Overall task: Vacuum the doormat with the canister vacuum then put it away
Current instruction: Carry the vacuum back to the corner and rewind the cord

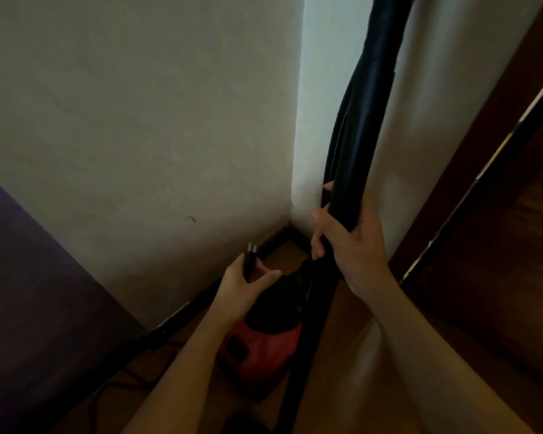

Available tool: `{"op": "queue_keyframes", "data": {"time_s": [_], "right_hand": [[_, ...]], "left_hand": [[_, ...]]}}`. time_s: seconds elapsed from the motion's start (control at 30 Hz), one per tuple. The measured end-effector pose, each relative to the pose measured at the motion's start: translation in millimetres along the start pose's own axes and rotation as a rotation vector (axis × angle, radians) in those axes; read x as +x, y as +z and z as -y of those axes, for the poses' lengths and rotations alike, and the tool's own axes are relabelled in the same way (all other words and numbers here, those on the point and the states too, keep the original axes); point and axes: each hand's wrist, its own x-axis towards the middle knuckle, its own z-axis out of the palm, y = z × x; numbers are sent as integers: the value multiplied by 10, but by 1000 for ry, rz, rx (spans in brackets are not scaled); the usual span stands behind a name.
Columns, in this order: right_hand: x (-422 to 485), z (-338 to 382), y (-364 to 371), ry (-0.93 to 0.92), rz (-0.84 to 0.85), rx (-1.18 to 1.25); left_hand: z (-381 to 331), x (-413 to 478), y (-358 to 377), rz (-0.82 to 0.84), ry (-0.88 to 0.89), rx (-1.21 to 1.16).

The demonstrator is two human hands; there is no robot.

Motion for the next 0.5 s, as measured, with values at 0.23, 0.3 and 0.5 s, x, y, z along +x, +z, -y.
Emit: {"op": "queue_keyframes", "data": {"time_s": [0.23, 0.3, 0.5], "right_hand": [[60, -11, -170, -60, -41, -51], [66, -40, -211, -84, -49, -73], [93, -113, -196, -105, -69, -129]], "left_hand": [[767, 247, 281, 38, -140, 452], [865, 337, 420, 15, -113, 665], [1076, 603, 593, -5, 9, 748]]}}
